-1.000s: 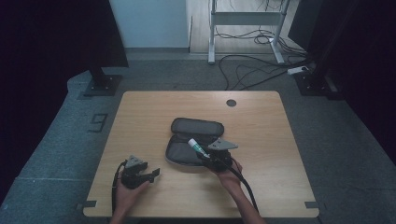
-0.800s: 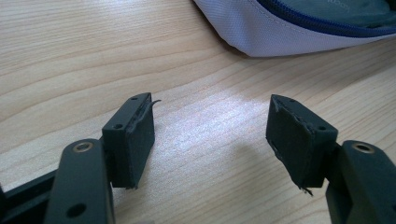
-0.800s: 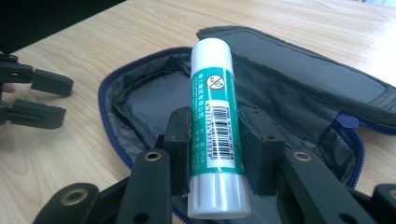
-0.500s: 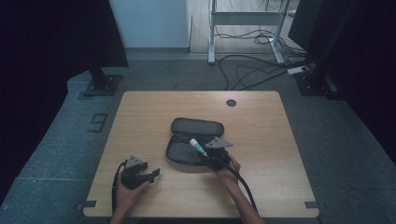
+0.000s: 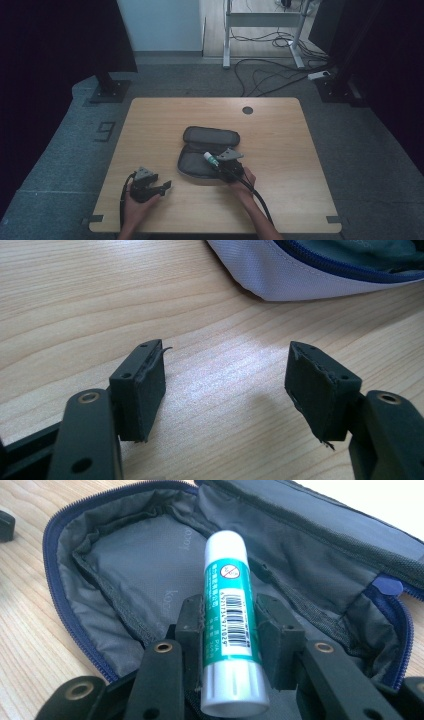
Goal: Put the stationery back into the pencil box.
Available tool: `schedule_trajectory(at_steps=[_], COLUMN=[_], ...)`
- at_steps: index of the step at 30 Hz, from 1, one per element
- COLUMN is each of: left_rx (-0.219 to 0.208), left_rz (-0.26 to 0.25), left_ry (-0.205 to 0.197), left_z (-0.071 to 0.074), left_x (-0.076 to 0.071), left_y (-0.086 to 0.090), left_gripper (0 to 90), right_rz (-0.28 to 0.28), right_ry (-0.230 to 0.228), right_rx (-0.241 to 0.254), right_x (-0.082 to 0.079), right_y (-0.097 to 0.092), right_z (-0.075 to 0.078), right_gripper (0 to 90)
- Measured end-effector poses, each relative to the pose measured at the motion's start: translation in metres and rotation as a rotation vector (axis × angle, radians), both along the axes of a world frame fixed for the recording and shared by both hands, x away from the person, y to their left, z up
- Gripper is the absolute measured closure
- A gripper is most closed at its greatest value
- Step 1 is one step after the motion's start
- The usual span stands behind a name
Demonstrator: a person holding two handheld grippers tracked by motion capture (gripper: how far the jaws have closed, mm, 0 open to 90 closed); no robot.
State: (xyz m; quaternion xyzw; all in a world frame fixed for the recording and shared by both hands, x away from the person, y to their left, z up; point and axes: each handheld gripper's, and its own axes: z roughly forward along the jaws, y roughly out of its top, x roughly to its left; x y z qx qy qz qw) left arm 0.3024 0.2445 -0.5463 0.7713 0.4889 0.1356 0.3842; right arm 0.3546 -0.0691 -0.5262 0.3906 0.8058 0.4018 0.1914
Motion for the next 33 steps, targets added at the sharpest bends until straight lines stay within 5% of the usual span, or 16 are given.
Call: schedule_trajectory(at_steps=[15,25,33], left_rx=[0.001,0.001,0.003], left_rz=[-0.002,-0.003,-0.005], left_ry=[0.0,0.0,0.001], left_z=[0.0,0.0,0.0], left_x=[0.0,0.0,0.0], left_y=[0.0,0.0,0.0], left_gripper=[32.8,32.7,32.7], right_rz=[-0.003,-0.011,-0.015], right_ry=[0.003,-0.003,-0.014], right_rx=[-0.081,-0.036,0.072], right_x=[-0.002,-0.004,-0.008], right_y=[0.003,0.0,-0.008], right_z=[-0.004,0.0,0.009], right_gripper=[59.0,52.0,48.7])
